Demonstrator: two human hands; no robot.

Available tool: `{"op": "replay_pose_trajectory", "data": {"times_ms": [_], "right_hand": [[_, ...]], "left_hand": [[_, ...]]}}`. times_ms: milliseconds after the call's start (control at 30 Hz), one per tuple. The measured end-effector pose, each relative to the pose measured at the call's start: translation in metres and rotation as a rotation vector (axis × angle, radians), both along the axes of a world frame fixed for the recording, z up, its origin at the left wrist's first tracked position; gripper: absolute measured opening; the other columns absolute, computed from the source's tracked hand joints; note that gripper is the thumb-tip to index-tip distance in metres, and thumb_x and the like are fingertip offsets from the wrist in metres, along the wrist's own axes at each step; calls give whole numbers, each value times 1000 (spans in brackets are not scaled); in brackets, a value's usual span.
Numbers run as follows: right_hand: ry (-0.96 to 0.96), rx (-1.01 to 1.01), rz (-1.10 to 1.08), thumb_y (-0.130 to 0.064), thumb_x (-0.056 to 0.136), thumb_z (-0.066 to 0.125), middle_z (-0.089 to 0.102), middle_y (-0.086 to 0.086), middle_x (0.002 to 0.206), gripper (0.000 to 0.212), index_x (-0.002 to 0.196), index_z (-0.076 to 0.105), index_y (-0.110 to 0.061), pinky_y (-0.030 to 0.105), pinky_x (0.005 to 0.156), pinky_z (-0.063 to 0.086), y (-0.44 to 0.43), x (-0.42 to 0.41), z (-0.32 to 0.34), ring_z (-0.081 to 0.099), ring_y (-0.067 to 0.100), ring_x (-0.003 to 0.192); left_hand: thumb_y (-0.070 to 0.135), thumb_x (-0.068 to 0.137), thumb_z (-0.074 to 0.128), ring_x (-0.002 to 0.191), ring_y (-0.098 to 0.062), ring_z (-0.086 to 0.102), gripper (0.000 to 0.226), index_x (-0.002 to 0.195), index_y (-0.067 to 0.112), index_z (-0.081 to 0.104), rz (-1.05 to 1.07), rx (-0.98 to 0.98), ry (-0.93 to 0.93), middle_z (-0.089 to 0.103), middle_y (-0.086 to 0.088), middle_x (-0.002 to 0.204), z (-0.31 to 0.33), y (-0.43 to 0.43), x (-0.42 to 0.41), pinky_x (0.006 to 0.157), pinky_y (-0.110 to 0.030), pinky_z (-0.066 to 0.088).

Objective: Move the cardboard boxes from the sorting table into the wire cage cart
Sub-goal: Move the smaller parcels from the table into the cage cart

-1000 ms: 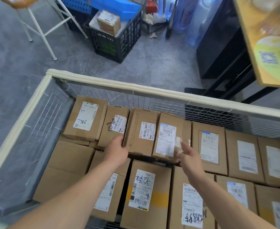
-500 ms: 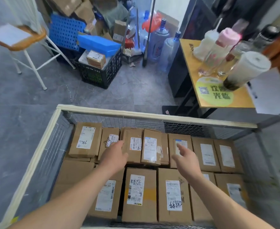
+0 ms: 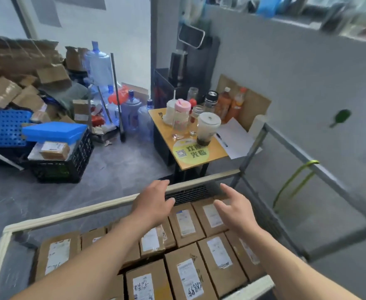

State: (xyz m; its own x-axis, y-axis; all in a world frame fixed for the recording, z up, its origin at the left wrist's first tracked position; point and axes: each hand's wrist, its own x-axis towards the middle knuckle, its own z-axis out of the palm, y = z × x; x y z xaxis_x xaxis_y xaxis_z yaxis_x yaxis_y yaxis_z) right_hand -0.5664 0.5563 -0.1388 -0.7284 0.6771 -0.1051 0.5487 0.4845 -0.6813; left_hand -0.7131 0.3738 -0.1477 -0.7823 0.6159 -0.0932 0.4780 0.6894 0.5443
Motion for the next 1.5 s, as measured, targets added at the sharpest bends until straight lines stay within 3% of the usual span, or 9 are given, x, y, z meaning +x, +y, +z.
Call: {"op": "replay_pose_trajectory", "data": {"times_ms": [200,400,567,700,900,1033,1100,1300,1500], "right_hand": [[65,106,-128,-31,94,64,48,-6,153,61,152,45,-22,21,110,27,64,90,49,42,13,141],[122,156,-317,-31,92,68,52,-2,150,60,147,51,-18,28,116,31,119,224,79,45,15,140],[163,176,-456,-27,89,70,57,0,146,59,145,54,-16,18,108,31,141,314,90,50,16,134],[119,186,-551,-35,93,66,49,-3,153,62,150,47,-21,28,113,32,149,390,95,45,17,141],[50,285,-689,-35,93,67,52,2,151,61,147,50,-13,24,111,31,150,481,111,46,19,139],[-11,343,-780,-32,92,68,56,7,146,59,145,52,-12,30,109,36,141,529,124,51,25,135],[-46,372,-835,-34,92,68,60,7,141,56,142,54,-13,34,106,39,136,550,129,53,27,130],[-155,431,-1020,-45,92,64,52,-3,148,61,147,49,-21,30,108,36,107,604,135,45,19,138],[-278,405,-1177,-55,92,59,43,-3,157,71,153,41,-24,34,115,36,81,632,135,39,18,144]], "left_hand": [[42,96,56,137,-19,41,61,151,21,38,-250,59,161,43,3,151,55,92,61,107,-36,40],[46,96,56,141,-17,36,62,151,21,38,-475,132,271,41,3,153,91,183,172,112,-38,38],[49,96,56,141,-18,36,63,151,23,38,-601,159,349,40,3,153,105,229,260,110,-40,41],[50,96,55,140,-17,37,63,150,24,38,-703,189,372,40,5,153,120,259,332,108,-40,43],[51,95,54,140,-17,35,63,150,24,37,-861,236,396,40,6,152,142,295,413,107,-35,39],[53,95,52,140,-19,36,62,148,24,38,-978,242,393,41,5,151,148,312,455,106,-37,39],[54,95,51,136,-20,40,61,147,25,38,-1046,237,389,42,5,150,149,320,475,102,-37,41],[54,94,51,130,-21,45,54,138,24,43,-1241,265,336,46,4,144,148,340,525,94,-38,46],[54,95,51,136,-23,39,57,143,26,39,-1391,280,293,43,1,148,147,351,553,98,-41,44]]}}
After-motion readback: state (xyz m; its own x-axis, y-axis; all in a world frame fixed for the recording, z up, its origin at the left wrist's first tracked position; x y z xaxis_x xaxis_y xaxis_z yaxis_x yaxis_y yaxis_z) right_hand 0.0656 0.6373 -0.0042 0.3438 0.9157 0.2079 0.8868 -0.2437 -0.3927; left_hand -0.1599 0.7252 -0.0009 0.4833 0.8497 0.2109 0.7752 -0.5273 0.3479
